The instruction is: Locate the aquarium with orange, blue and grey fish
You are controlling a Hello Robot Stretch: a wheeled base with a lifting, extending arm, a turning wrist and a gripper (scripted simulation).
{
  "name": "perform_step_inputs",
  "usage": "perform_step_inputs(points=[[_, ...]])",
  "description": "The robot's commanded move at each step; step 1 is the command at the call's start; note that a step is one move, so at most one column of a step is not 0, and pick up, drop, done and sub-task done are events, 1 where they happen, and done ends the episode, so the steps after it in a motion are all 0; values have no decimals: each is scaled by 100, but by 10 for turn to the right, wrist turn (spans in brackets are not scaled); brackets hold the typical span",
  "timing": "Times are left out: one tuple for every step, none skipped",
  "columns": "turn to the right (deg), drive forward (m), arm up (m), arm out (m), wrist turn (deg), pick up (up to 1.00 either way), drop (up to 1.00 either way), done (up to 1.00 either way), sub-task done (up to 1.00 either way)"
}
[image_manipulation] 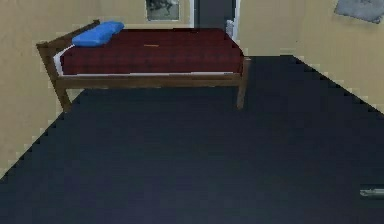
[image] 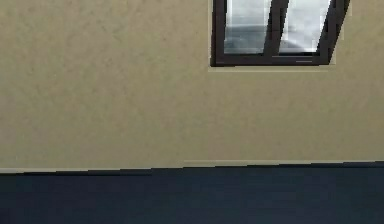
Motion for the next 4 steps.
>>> perform_step_inputs(points=[[-30,0,0,0,0,0,0,0,0],[0,40,0,0,0,0,0,0,0],[-270,0,0,0,0,0,0,0,0],[0,65,0,0,0,0,0,0,0]])
